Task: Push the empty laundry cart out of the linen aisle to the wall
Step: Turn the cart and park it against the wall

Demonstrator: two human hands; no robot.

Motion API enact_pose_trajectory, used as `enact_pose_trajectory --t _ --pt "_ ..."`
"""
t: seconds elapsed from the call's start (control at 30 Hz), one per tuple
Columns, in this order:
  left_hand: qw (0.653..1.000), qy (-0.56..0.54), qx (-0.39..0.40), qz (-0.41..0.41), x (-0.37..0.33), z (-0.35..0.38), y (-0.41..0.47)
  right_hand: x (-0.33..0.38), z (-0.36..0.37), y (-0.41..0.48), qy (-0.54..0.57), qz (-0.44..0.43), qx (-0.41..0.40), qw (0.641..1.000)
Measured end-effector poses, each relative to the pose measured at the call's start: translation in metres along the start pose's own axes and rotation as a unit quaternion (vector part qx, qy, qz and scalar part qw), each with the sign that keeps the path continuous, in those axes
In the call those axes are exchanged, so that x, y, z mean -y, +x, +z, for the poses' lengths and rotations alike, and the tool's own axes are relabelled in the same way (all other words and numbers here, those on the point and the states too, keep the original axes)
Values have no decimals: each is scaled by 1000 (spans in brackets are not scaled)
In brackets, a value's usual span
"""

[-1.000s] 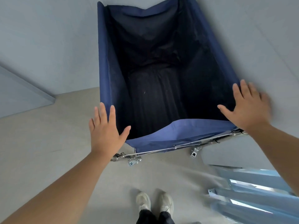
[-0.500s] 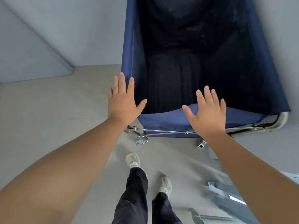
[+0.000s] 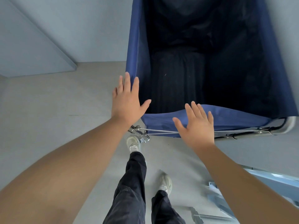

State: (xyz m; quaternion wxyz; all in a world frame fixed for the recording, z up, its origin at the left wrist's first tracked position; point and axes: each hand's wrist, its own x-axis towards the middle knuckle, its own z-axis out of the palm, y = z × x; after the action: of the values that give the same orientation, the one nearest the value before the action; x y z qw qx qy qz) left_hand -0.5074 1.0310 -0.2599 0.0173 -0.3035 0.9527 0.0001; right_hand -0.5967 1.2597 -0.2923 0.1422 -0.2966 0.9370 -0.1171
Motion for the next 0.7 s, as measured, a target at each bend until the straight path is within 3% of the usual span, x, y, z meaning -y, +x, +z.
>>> enact_pose_trajectory --t 0.7 --pt "1000 5 7 0 3 -2 2 5 13 -4 12 13 33 999"
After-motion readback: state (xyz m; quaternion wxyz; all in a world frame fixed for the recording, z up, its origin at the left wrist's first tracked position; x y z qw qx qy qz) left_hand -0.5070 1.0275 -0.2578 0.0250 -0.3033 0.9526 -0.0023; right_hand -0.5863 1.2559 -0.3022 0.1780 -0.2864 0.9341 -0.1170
